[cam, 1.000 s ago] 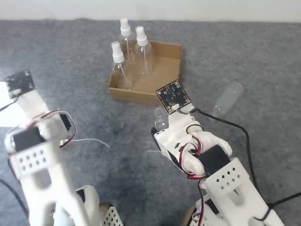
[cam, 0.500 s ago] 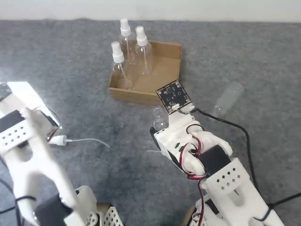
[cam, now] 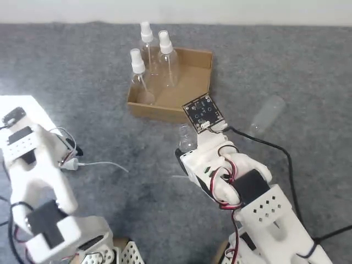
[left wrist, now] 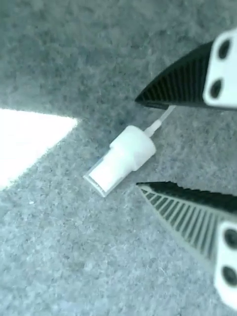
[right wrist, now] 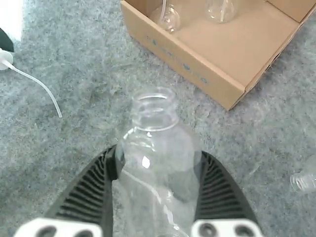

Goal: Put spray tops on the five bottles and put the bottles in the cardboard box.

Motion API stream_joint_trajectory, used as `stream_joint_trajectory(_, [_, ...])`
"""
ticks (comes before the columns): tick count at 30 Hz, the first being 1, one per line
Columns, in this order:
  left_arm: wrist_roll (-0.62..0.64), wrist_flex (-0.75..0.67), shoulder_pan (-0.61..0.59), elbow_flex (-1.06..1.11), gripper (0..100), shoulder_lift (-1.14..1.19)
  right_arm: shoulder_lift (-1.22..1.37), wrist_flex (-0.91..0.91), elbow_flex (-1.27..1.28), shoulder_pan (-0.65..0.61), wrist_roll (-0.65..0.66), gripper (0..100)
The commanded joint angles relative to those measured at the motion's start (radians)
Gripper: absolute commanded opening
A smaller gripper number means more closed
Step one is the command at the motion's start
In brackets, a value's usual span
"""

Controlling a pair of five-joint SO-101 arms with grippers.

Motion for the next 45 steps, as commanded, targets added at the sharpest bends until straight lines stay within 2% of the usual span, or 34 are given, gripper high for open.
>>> stream_joint_trajectory(1, [0.017, -0.044, -0.005, -0.016, 24, 0.023, -0.033, -0.025, -0.009, -0.007, -0.011, 5.3])
stream_joint_trajectory(8, [0.018, -0.101, -0.003, -0.039, 24, 0.103, -0.033, -0.025, -0.009, -0.007, -0.011, 5.3])
stream_joint_trajectory(15, [0.017, -0.069, 0.002, -0.133, 13, 0.207, -0.033, -0.025, -0.009, -0.007, -0.011, 5.3])
stream_joint_trajectory(22, [0.017, -0.054, 0.002, -0.2, 8, 0.245, -0.036, -0.025, 0.006, -0.028, -0.011, 5.3])
stream_joint_trajectory(31, [0.014, 0.021, 0.041, -0.263, 4, 0.084, -0.038, -0.022, 0.008, -0.058, -0.009, 5.3])
stream_joint_trajectory(38, [0.014, 0.025, 0.107, -0.259, 4, -0.095, -0.045, -0.022, 0.008, -0.062, -0.005, 4.8])
stream_joint_trajectory(45, [0.014, 0.025, 0.115, -0.259, 4, -0.242, -0.05, -0.024, 0.008, -0.062, -0.005, 4.8])
